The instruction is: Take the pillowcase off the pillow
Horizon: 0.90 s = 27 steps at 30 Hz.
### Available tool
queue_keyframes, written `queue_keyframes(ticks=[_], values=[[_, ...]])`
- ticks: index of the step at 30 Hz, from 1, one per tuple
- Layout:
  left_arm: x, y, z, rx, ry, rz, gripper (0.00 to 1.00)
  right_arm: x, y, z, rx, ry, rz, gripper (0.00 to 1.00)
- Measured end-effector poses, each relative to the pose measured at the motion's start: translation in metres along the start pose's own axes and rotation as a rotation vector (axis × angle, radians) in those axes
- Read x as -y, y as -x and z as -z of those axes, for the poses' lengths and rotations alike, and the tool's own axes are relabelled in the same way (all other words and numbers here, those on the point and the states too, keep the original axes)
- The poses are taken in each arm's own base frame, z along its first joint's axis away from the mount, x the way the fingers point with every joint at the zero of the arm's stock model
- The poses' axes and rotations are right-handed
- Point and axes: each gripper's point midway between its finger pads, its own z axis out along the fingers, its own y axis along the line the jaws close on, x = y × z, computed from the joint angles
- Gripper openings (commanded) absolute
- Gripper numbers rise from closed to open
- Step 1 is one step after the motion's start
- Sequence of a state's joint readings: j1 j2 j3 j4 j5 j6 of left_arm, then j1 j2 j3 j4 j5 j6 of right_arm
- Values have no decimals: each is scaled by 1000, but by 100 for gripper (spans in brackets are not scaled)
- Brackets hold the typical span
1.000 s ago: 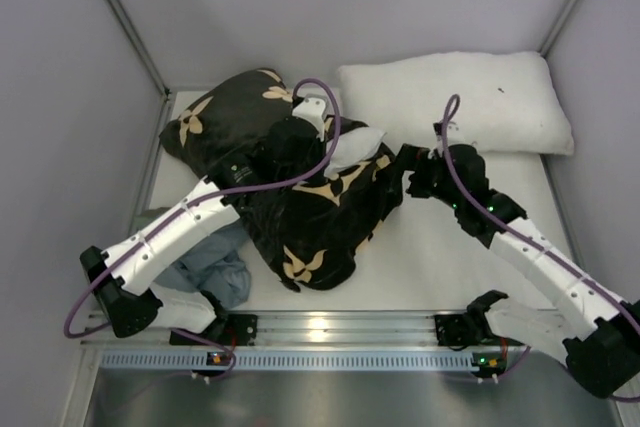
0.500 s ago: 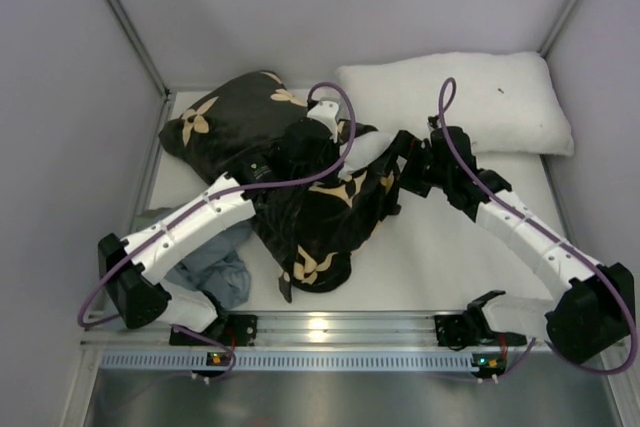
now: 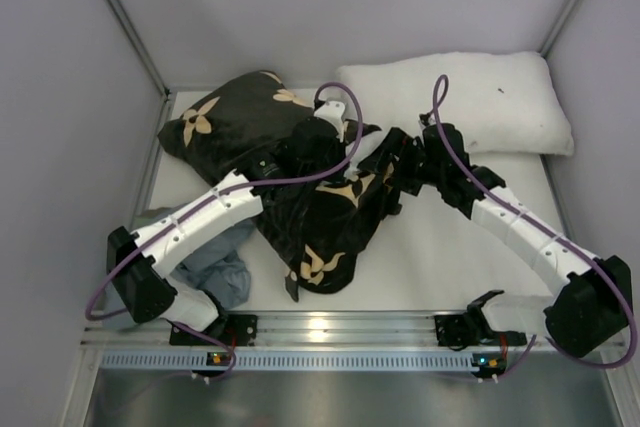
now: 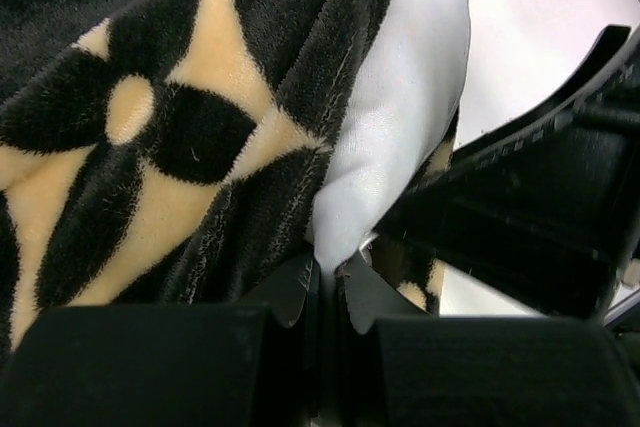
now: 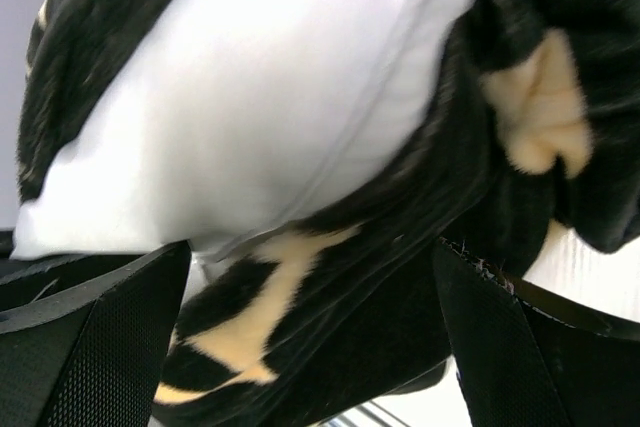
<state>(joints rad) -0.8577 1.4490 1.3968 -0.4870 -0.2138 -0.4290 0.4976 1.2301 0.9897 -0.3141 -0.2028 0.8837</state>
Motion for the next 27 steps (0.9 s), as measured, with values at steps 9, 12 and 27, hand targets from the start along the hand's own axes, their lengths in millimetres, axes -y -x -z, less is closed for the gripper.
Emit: queue_keyframes(ticks=[9,12,27], values=[[3,0,-10,-7,-5,7,0,-25,-25,3,-27,52,50,84],[3,5,-11,-16,8,-4,0,-39,-36,2,-26,77,73,62],[-13,64,-29,-49,22,117,0,-27,-98,10,26,118,146,0]])
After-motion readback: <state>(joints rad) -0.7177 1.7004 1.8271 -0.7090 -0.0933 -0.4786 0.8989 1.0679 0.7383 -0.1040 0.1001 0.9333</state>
